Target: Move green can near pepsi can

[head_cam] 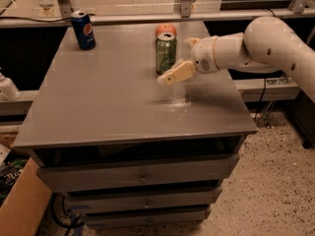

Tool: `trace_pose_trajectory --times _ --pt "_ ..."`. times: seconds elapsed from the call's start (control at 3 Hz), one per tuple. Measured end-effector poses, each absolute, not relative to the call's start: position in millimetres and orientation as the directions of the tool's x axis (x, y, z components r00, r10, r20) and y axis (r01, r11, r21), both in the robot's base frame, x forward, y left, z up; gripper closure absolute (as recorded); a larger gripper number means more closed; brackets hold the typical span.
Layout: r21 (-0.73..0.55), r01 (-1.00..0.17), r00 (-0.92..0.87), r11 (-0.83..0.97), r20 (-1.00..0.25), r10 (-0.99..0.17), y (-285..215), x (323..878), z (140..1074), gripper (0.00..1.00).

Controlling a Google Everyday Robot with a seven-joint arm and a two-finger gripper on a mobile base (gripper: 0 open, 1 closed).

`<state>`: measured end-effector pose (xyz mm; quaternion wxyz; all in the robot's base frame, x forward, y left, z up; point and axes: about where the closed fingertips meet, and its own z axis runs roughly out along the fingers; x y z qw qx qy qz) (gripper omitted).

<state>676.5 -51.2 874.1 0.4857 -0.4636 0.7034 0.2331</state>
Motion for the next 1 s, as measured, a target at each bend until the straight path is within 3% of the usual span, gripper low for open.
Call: trace_pose_trajectory --times 1.0 --pt "-0.119 -0.875 -0.050 0.470 -0.942 -0.331 -35.0 690.9 866.7 0.00"
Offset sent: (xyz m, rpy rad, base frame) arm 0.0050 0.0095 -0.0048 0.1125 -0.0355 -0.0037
